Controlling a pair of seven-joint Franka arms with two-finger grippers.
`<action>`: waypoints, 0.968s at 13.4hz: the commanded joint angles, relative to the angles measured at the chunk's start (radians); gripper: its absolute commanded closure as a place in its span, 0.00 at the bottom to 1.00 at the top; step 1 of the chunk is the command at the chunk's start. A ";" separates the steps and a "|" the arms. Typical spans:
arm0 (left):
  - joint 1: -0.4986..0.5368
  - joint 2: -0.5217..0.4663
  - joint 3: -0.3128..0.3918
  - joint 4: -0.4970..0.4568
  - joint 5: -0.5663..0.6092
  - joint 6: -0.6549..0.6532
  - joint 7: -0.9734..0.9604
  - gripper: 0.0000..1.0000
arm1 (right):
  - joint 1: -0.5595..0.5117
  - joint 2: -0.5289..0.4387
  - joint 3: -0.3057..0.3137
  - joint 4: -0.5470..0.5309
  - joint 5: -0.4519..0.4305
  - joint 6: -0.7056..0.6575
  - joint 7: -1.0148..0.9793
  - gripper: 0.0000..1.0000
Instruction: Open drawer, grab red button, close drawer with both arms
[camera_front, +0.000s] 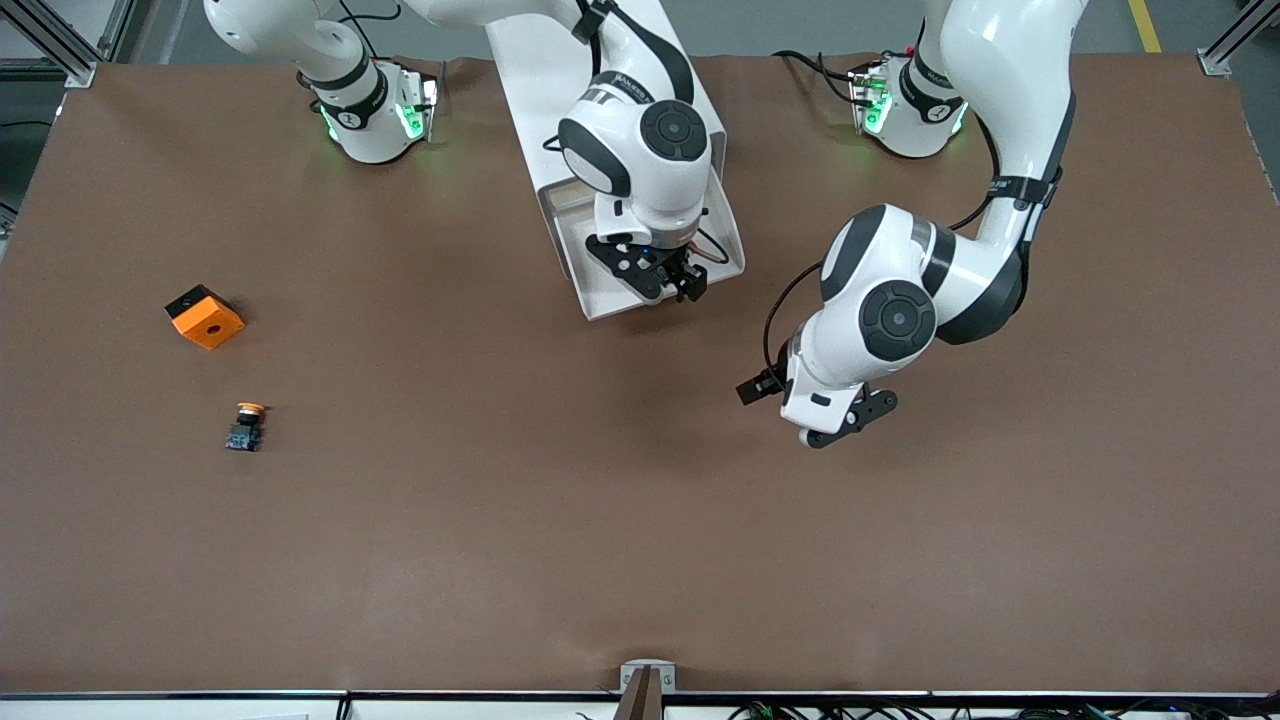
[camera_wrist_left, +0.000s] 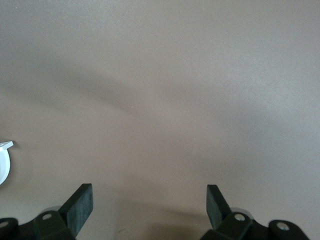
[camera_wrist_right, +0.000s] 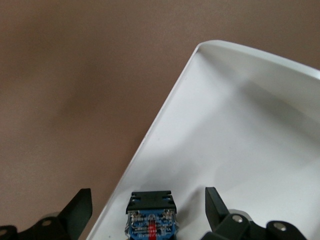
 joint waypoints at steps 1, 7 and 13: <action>0.002 0.006 0.000 -0.011 -0.012 0.014 -0.005 0.00 | 0.016 0.021 -0.009 0.031 -0.006 -0.003 0.022 0.00; 0.002 0.006 0.000 -0.009 -0.012 0.013 -0.006 0.00 | 0.025 0.021 -0.009 0.045 0.000 -0.004 0.021 0.00; 0.000 0.006 0.002 -0.009 -0.012 0.011 -0.008 0.00 | 0.025 0.021 -0.007 0.049 0.003 -0.007 0.013 0.04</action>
